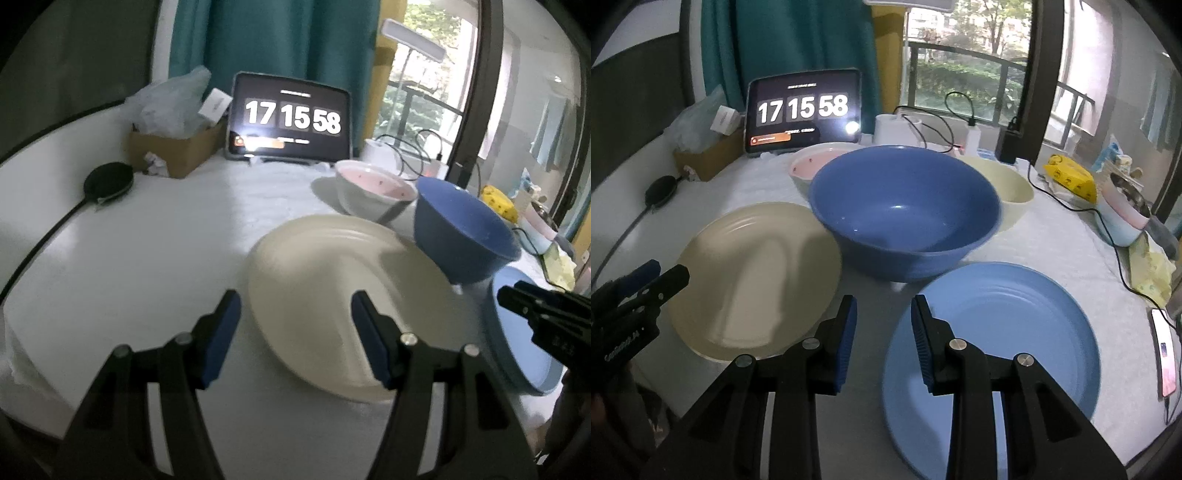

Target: Organize plates and bowls

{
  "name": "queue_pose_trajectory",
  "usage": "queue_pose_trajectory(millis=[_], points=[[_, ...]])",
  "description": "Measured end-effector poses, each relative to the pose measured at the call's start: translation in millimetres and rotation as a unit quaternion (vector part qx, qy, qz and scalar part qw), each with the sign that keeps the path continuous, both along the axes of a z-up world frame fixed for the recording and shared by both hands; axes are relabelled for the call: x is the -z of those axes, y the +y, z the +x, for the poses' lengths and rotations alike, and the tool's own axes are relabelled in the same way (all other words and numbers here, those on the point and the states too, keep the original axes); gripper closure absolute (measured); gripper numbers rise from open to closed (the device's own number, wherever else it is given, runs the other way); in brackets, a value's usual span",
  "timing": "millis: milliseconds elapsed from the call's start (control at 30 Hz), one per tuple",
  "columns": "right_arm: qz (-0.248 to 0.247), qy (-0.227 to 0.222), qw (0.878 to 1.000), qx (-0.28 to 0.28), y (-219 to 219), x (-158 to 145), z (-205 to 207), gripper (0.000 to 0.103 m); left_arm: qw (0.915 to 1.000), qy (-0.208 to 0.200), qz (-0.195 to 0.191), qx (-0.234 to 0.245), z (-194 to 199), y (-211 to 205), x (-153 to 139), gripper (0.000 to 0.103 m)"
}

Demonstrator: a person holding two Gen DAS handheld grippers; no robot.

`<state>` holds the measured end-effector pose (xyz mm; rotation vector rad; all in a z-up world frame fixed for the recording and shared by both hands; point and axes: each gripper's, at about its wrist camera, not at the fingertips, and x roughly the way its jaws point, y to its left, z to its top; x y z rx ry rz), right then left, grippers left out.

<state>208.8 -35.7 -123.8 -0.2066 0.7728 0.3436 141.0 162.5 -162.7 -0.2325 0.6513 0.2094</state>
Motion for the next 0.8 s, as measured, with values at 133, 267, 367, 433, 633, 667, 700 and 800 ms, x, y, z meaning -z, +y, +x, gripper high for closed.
queue_pose_trajectory(millis=[133, 267, 367, 433, 633, 667, 700, 800], points=[[0.003, 0.007, 1.0, -0.01, 11.1, 4.8, 3.5, 0.07, 0.9999, 0.005, 0.011, -0.009, 0.7, 8.7, 4.0, 0.039], [0.003, 0.017, 1.0, -0.021, 23.8, 11.6, 6.8, 0.07, 0.9997, 0.016, 0.01, -0.017, 4.2, 18.8, 9.9, 0.039], [0.0, 0.023, 0.999, -0.028, 30.8, 14.8, 10.5, 0.07, 0.9995, 0.024, 0.007, -0.021, 8.1, 24.9, 13.4, 0.039], [0.0, 0.026, 0.999, -0.029, 34.4, 16.5, 13.1, 0.07, 0.9994, 0.028, 0.002, -0.021, 10.4, 27.3, 15.4, 0.039], [-0.004, 0.043, 0.999, -0.032, 43.9, 26.0, 22.6, 0.07, 0.9992, 0.037, -0.003, -0.014, 18.2, 29.9, 21.1, 0.039], [-0.004, 0.047, 0.998, -0.032, 45.9, 28.0, 24.7, 0.07, 0.9991, 0.041, -0.005, -0.012, 19.7, 30.8, 22.1, 0.039], [-0.004, 0.05, 0.998, -0.032, 47.4, 29.3, 26.0, 0.07, 0.999, 0.044, -0.006, -0.011, 21.2, 31.4, 23.1, 0.039], [-0.005, 0.054, 0.998, -0.033, 51.5, 31.9, 29.6, 0.07, 0.9986, 0.052, -0.003, -0.011, 24.7, 31.6, 25.1, 0.039]])
